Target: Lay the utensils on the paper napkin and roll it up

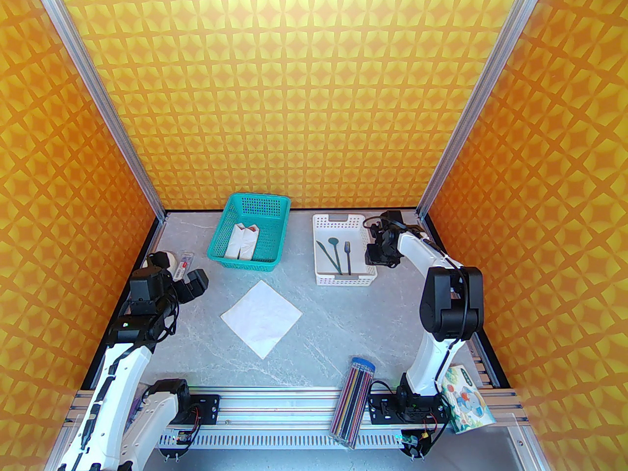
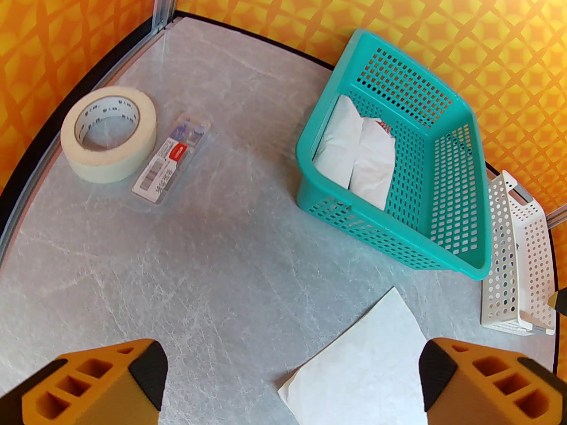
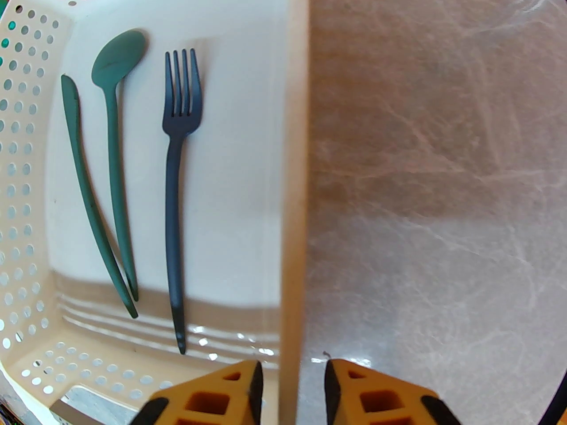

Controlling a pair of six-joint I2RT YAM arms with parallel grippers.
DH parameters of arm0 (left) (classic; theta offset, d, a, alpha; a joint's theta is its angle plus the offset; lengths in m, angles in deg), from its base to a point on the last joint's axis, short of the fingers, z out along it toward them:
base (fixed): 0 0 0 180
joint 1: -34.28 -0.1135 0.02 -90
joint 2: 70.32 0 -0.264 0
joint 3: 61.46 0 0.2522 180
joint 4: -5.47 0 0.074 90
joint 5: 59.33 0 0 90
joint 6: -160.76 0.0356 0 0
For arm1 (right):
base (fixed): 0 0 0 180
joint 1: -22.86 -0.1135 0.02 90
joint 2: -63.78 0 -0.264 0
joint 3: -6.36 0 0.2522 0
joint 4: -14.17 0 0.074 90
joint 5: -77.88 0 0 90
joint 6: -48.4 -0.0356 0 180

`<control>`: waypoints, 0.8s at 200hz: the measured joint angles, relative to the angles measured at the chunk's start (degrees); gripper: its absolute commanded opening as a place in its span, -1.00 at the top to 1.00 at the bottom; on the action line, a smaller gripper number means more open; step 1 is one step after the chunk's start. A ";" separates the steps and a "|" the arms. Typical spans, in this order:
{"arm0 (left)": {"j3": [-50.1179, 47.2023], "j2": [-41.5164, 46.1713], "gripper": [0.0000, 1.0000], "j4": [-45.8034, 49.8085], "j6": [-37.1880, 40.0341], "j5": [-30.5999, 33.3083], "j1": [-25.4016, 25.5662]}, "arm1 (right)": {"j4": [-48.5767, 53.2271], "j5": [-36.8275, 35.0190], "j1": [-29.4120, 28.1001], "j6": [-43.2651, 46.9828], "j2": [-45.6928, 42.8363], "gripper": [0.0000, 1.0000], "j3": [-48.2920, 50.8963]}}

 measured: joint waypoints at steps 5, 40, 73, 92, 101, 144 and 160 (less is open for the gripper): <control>0.07 0.00 -0.98 0.13 0.02 -0.15 0.00 | 0.46 -0.26 0.00 -0.22 -0.46 0.27 -0.52; 0.07 0.00 -0.98 1.07 -0.59 -2.62 0.02 | 2.93 -0.61 -0.15 -1.86 -4.22 0.22 -4.87; -1.62 0.59 -0.98 0.94 -3.43 -6.34 0.04 | 5.18 -0.57 -2.80 -4.92 -5.29 0.18 -8.63; -3.21 0.92 -0.98 0.85 -4.85 -7.50 0.04 | 5.79 -0.37 -4.94 -6.73 -5.11 0.15 -8.92; -3.87 0.98 -0.98 0.81 -5.44 -7.85 0.04 | 6.03 -0.35 -6.14 -7.58 -4.63 0.14 -9.11; -4.68 0.96 -0.98 0.55 -6.71 -8.50 0.04 | 6.01 -0.52 -9.64 -10.56 1.40 0.16 -10.16; -4.68 0.96 -0.98 0.55 -6.78 -8.52 0.04 | 5.88 -0.74 -10.10 -11.39 3.85 0.17 -10.16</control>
